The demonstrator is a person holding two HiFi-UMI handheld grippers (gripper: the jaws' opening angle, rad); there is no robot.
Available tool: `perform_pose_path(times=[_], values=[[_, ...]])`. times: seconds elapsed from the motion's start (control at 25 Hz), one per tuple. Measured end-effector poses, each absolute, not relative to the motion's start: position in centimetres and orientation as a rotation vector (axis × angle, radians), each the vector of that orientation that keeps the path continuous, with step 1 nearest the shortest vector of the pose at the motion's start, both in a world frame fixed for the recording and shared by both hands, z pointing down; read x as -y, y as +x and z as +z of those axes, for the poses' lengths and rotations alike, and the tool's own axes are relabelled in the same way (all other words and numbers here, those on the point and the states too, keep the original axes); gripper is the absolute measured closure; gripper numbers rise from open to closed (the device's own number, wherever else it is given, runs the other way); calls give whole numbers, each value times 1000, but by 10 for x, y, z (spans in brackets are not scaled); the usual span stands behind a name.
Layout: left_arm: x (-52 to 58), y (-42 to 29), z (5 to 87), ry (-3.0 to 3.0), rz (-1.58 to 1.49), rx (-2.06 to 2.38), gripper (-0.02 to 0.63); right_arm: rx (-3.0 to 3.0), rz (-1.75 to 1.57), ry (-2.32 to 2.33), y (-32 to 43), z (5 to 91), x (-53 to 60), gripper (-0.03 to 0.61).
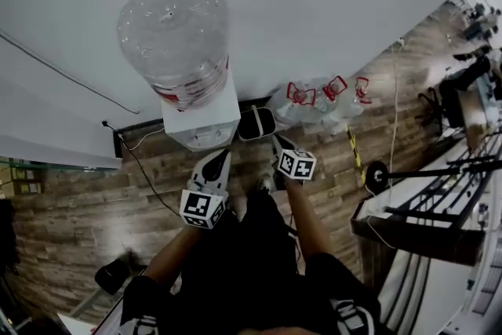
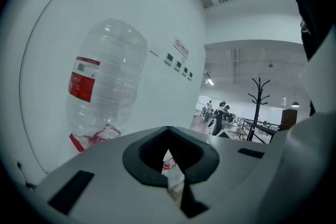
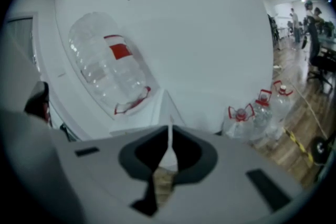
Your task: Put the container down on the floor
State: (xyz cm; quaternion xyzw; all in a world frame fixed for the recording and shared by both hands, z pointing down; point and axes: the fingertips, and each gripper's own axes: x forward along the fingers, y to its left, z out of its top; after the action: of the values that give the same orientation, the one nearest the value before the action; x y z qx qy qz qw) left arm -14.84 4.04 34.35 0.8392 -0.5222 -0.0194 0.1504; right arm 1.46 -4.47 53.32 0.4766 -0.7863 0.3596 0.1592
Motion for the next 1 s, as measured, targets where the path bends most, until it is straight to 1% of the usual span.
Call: perform_pose_path(times=[0.16,0.48,0.76,1.0], values=[[-46,-151,331,2391,-52,1538,586,2340,929,1412,19,479,30,534],[-59,-112,315,2365,-45,1593,586,2464,741,1440,47,397,-17,537],[-81,-71,302,2389,-45,1622,586,2526,658,1413,70,365,-70,540],[-93,-57,307,2347,-87,1650,586,2659,520,1456,92,336,-94,540]])
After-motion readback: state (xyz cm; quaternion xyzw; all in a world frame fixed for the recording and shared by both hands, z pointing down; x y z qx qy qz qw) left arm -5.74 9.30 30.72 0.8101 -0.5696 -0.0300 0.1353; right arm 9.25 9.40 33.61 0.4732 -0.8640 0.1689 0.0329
